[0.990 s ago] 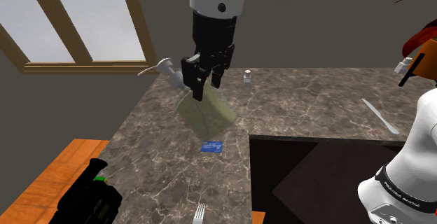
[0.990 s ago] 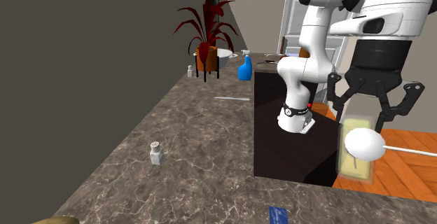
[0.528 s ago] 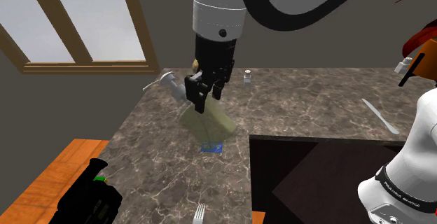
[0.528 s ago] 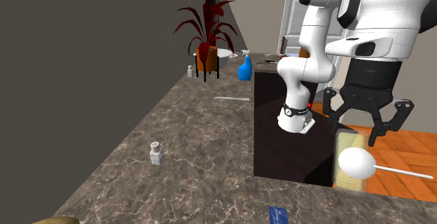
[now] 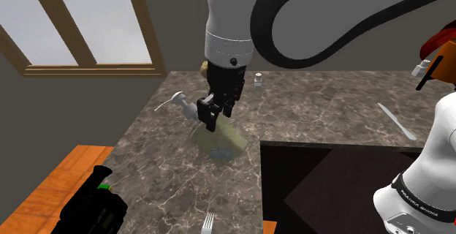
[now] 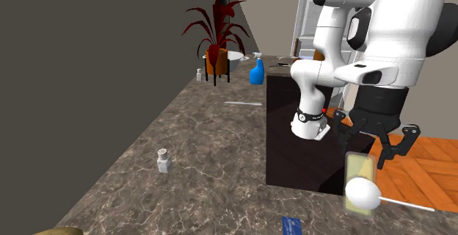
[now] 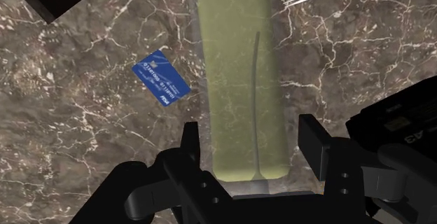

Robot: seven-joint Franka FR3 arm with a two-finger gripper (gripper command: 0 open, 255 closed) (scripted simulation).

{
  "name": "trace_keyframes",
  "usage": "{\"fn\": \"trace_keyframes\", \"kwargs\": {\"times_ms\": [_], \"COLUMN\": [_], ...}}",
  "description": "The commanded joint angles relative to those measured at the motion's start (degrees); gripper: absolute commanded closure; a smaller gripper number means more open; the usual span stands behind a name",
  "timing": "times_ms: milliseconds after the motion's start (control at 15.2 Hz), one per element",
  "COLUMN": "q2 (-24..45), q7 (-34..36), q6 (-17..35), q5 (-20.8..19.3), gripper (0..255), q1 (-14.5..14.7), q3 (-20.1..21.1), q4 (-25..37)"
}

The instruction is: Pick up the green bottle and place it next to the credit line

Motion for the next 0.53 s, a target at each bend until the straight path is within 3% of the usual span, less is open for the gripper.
{"fn": "trace_keyframes", "kwargs": {"times_ms": [0, 462], "q2": [0.6, 2.5], "q7": [0.1, 0.3], "q6": [1.6, 7.0], "q5": [-0.1, -0.4], "gripper": [255, 255], "q1": [0.0, 0.0], "q3": [0.1, 0.3], "q4": [-0.9, -4.5]}}
